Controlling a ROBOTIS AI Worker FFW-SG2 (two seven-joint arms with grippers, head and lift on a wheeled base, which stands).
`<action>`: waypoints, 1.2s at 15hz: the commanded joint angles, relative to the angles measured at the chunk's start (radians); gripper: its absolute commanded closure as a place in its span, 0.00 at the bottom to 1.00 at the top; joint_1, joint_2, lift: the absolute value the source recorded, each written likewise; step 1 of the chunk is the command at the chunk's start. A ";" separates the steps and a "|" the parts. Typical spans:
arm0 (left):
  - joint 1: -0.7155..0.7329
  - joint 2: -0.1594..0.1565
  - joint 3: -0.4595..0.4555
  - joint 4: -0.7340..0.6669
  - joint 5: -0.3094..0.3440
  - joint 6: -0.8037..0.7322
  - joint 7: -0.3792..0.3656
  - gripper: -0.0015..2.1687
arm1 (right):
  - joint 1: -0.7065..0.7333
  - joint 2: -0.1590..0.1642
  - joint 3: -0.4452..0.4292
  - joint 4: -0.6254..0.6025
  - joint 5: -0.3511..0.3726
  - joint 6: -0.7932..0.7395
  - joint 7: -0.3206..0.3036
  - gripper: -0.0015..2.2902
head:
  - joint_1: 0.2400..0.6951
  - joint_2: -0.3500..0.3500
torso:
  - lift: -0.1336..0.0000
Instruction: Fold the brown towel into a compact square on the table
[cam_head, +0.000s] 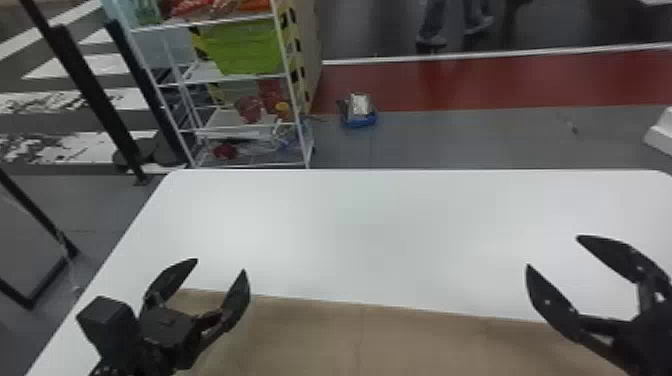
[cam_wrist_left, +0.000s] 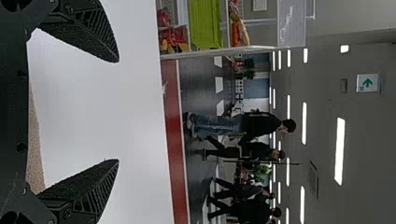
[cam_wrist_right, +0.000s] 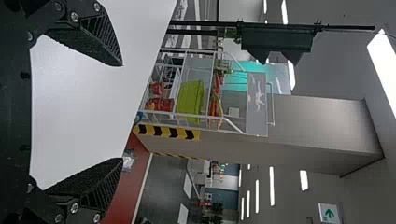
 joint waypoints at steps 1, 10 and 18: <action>0.001 -0.003 0.000 0.000 0.000 0.000 0.000 0.06 | 0.000 0.001 0.000 0.001 -0.007 0.000 0.002 0.08 | 1.00 0.75 | 0.07; 0.012 -0.003 -0.003 -0.005 0.001 -0.006 0.002 0.06 | 0.004 0.001 -0.002 -0.001 -0.012 -0.003 0.005 0.08 | 1.00 0.75 | 0.07; 0.029 -0.003 0.083 -0.006 0.012 0.006 -0.035 0.06 | 0.004 0.001 -0.006 -0.001 -0.018 -0.003 0.012 0.08 | 1.00 0.76 | 0.07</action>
